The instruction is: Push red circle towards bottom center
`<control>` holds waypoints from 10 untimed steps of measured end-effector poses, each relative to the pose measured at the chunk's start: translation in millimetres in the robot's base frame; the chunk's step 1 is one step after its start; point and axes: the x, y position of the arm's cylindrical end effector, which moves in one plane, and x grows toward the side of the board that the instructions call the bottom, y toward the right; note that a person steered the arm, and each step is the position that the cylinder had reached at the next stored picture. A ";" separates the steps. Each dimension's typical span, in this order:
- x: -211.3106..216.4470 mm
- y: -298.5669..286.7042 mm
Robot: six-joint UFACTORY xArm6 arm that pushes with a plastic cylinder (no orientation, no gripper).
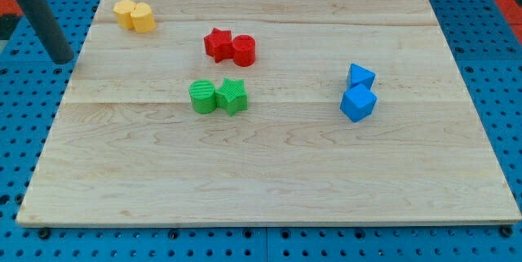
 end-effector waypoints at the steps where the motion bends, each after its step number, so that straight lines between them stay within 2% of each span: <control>1: 0.1 6.0; 3: 0.4 15.2; 4: -9.6 66.7; 5: -39.2 121.3; 6: -42.8 216.2; 7: -14.9 289.1; 8: -7.8 335.8; 9: -30.2 359.1; 10: -1.9 389.4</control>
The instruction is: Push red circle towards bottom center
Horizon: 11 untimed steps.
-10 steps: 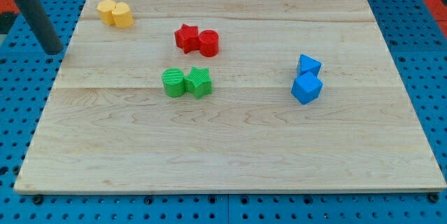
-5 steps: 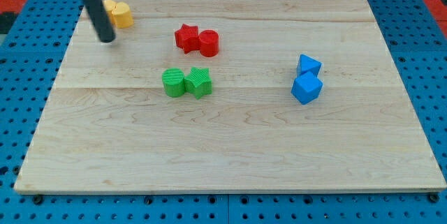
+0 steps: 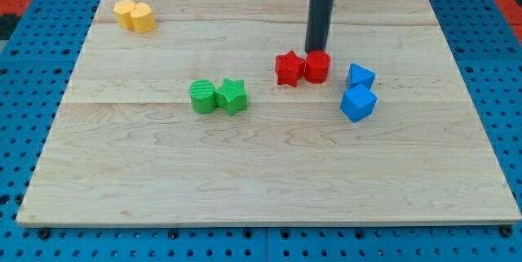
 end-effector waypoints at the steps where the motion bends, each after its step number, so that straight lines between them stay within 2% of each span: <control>1: 16.7 0.3; 3: 30.8 16.5; 4: 72.6 -40.7; 5: 138.7 -45.6; 6: 167.2 -42.1; 7: 143.5 0.9; 8: 180.1 25.6; 9: 203.8 -40.7; 10: 199.8 -78.0; 11: 147.0 -68.5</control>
